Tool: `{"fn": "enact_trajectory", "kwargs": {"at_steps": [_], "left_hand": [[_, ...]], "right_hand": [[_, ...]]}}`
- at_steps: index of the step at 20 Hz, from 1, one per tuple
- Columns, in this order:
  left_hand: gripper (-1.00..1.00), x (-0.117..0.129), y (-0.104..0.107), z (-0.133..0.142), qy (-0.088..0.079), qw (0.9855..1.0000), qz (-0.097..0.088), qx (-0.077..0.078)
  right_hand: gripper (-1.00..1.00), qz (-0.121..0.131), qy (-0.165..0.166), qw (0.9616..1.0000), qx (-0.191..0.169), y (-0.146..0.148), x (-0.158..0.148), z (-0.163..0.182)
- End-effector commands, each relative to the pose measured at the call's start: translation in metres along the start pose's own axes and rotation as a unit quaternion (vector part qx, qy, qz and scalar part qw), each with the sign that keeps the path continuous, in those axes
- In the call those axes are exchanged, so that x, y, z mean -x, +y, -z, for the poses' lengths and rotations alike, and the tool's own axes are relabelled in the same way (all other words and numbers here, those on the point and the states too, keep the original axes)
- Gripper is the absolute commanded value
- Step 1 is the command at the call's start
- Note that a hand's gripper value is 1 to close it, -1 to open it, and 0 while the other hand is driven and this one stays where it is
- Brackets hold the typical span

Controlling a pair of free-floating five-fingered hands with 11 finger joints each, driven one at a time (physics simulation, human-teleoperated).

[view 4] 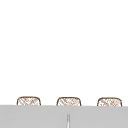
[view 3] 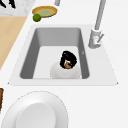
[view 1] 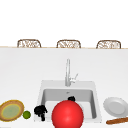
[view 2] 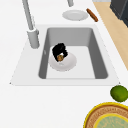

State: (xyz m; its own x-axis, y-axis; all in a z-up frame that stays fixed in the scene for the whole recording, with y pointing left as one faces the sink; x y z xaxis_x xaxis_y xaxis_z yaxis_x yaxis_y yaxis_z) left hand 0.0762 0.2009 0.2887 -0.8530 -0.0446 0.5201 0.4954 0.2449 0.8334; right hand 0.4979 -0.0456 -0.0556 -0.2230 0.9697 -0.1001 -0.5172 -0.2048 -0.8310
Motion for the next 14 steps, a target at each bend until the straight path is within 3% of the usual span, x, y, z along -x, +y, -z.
{"fn": "enact_trajectory", "kwargs": {"at_steps": [1,8,14], "left_hand": [[0.0,0.0,0.0,0.0,0.0,1.0,0.0,0.0],[0.0,0.0,0.0,0.0,0.0,1.0,0.0,0.0],[0.0,0.0,0.0,0.0,0.0,1.0,0.0,0.0]], "right_hand": [[1.0,0.037,0.011,0.9992,0.014,-0.017,0.011,-0.018],[1.0,0.048,0.011,0.9987,0.015,-0.048,0.027,-0.053],[1.0,0.049,0.053,0.9973,0.015,-0.071,0.03,-0.066]]}}
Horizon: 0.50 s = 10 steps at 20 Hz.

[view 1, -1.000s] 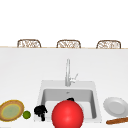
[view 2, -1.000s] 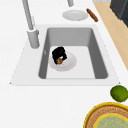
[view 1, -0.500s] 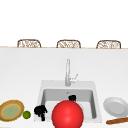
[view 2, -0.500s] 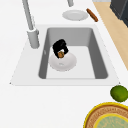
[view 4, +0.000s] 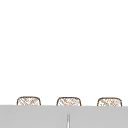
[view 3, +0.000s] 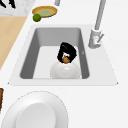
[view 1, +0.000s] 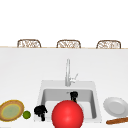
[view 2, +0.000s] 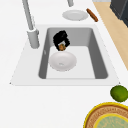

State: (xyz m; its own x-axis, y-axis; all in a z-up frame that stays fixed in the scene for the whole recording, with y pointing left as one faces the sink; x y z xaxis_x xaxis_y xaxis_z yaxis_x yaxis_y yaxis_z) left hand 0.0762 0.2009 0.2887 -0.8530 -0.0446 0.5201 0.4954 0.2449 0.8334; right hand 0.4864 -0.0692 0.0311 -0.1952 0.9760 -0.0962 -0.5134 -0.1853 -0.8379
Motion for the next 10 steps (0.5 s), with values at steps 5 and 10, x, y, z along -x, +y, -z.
{"fn": "enact_trajectory", "kwargs": {"at_steps": [5,10], "left_hand": [[0.0,0.0,0.0,0.0,0.0,1.0,0.0,0.0],[0.0,0.0,0.0,0.0,0.0,1.0,0.0,0.0]], "right_hand": [[1.0,0.04,0.065,0.997,0.008,-0.027,0.003,-0.017],[1.0,0.038,0.056,0.9976,0.009,-0.045,0.017,-0.031]]}}
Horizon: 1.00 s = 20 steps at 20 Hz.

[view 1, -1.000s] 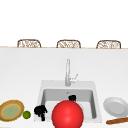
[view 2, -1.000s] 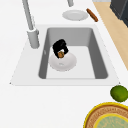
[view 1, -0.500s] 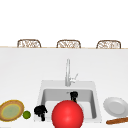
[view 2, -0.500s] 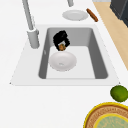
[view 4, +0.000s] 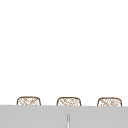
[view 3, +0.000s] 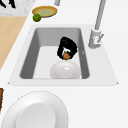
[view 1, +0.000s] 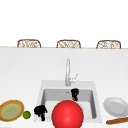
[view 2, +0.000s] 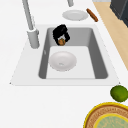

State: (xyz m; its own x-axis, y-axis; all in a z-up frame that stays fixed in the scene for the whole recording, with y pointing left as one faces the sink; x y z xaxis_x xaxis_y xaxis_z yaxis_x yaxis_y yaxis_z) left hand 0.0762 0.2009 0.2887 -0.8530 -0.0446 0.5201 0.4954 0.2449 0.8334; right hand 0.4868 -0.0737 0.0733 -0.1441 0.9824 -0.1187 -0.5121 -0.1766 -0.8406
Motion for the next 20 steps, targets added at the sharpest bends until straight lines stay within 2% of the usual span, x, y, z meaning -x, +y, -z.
{"fn": "enact_trajectory", "kwargs": {"at_steps": [1,9,20], "left_hand": [[0.0,0.0,0.0,0.0,0.0,1.0,0.0,0.0],[0.0,0.0,0.0,0.0,0.0,1.0,0.0,0.0],[0.0,0.0,0.0,0.0,0.0,1.0,0.0,0.0]], "right_hand": [[1.0,0.033,0.027,0.9991,0.008,-0.014,0.012,-0.01],[1.0,0.031,0.013,0.9994,0.004,-0.036,0.047,-0.036],[1.0,0.034,0.02,0.9992,-0.006,-0.058,0.1,-0.073]]}}
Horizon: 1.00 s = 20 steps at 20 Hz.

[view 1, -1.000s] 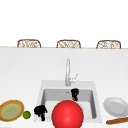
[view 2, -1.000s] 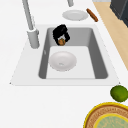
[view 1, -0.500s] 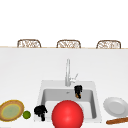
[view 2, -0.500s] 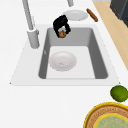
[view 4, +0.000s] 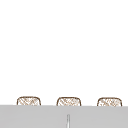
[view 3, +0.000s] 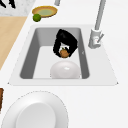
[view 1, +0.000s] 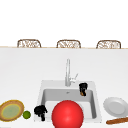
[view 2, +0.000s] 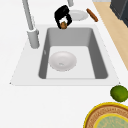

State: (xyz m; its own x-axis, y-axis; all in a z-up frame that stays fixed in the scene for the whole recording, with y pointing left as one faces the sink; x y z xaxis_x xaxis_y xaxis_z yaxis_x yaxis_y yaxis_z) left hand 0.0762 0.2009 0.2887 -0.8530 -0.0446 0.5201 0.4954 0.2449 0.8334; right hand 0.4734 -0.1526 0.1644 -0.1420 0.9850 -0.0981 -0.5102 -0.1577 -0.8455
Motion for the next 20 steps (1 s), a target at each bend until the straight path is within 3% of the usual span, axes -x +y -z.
{"fn": "enact_trajectory", "kwargs": {"at_steps": [1,6,20], "left_hand": [[0.0,0.0,0.0,0.0,0.0,1.0,0.0,0.0],[0.0,0.0,0.0,0.0,0.0,1.0,0.0,0.0],[0.0,0.0,0.0,0.0,0.0,1.0,0.0,0.0]], "right_hand": [[1.0,0.024,0.025,0.9994,-0.009,-0.004,0.019,-0.012],[1.0,0.014,0.011,0.9998,-0.004,-0.003,0.051,-0.031],[1.0,0.022,-0.004,0.9998,0.004,0.025,0.134,-0.094]]}}
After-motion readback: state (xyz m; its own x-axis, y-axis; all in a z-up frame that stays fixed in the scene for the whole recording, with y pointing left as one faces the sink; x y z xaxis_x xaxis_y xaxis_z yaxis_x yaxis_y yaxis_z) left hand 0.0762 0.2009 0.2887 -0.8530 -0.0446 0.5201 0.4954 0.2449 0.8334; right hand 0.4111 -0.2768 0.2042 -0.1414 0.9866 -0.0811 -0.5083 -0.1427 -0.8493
